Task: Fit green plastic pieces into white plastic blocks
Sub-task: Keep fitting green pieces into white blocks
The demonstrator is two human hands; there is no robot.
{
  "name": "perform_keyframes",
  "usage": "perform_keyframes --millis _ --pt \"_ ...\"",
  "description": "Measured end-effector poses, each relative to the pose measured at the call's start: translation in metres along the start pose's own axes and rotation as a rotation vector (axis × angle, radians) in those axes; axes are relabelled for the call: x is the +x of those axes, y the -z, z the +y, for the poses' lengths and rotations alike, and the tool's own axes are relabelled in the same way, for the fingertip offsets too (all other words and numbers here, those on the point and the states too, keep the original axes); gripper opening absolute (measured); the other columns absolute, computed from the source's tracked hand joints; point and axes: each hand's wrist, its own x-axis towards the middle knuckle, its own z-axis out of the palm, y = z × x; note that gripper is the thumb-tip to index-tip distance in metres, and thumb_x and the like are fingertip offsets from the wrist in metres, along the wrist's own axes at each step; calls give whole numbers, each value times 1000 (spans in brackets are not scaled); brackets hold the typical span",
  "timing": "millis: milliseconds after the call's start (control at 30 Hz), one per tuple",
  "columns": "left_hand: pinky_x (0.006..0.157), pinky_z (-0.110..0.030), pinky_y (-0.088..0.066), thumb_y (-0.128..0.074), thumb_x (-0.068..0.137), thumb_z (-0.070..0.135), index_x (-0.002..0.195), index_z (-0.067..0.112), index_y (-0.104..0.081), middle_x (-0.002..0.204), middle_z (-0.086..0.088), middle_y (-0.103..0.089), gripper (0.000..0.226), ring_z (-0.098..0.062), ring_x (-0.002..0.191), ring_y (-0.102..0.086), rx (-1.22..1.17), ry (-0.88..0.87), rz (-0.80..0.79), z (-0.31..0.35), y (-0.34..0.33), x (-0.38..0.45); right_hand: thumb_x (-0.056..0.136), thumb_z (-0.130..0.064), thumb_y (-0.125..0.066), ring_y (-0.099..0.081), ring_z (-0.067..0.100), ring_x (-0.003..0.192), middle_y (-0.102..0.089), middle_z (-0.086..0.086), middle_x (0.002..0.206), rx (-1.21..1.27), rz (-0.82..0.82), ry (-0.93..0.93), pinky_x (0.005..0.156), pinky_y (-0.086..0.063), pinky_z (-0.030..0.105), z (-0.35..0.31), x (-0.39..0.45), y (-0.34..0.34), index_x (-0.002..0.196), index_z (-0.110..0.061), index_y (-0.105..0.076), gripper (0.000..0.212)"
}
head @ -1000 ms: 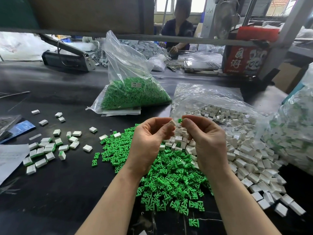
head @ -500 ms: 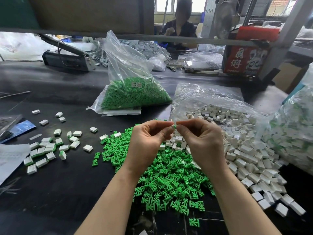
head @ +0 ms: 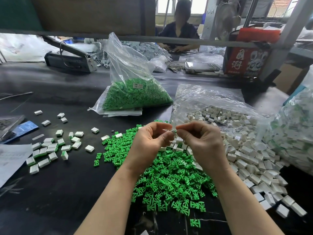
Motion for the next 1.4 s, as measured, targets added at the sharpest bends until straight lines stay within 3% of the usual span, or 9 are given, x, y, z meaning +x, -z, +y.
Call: perform_keyframes --millis 233,333,533,633,800,867,1000,1167,1400 --pt "62 -21 -38 -46 96 34 82 12 -55 69 3 -49 28 -10 66 -43 146 -15 -157 3 -6 -5 86 -12 -71 -68 9 69 -75 0 80 24 -16 -74 62 -55 22 5 0 -2 92 -16 -74 8" --pt "66 -41 -37 -45 100 31 81 11 -52 73 0 -45 29 -15 70 -40 171 -42 -125 5 -7 -6 94 -24 -64 -61 4 60 -68 -2 70 -144 -40 -83 57 -50 26 10 0 -6 89 -22 -69 8" --pt "84 -59 -46 -44 99 36 98 3 -58 93 -21 -62 36 -32 86 -59 295 -42 -116 4 -9 -4 103 -25 -47 -42 4 53 -49 -7 60 -339 -127 -90 55 -31 27 18 -1 -14 73 -21 -48 30" --pt "94 -49 -48 -43 105 28 102 12 -62 100 -12 -67 25 -30 100 -61 322 -35 -123 -2 -10 -3 104 -22 -43 -41 2 55 -51 -12 58 -246 -152 -130 60 -33 31 19 -1 -17 70 -22 -50 35" --pt "97 -15 -43 -43 105 25 107 31 -60 113 11 -66 19 3 108 -60 286 -14 -128 -1 -10 -3 105 -21 -41 -42 0 53 -53 -22 53 -170 -183 -113 61 -31 29 20 0 -15 60 -42 -59 53" --pt "106 -21 -40 -42 105 26 123 21 -59 125 5 -64 26 -1 119 -56 272 0 -137 -2 -10 -3 101 -28 -40 -43 0 53 -53 -22 53 -160 -182 -95 61 -31 29 18 0 -16 59 -48 -59 50" --pt "101 -23 -45 -42 105 24 113 22 -61 116 3 -66 21 -9 113 -60 275 -16 -152 0 -9 -4 92 -34 -37 -42 1 55 -53 -20 55 -124 -197 -90 62 -34 33 17 0 -15 58 -43 -58 41" --pt "89 -2 -39 -43 105 22 109 35 -57 109 22 -62 20 17 104 -56 252 10 -179 3 -8 -3 103 -19 -43 -39 2 53 -50 -19 54 -207 -213 -42 57 -33 29 21 0 -10 61 -28 -47 44" --pt "98 -26 -44 -42 105 21 103 28 -57 109 5 -63 17 -5 104 -56 296 16 -240 4 -3 -2 103 -16 -44 -41 -1 53 -51 -22 55 -244 -307 -36 55 -33 17 18 1 -5 64 -27 -45 41"
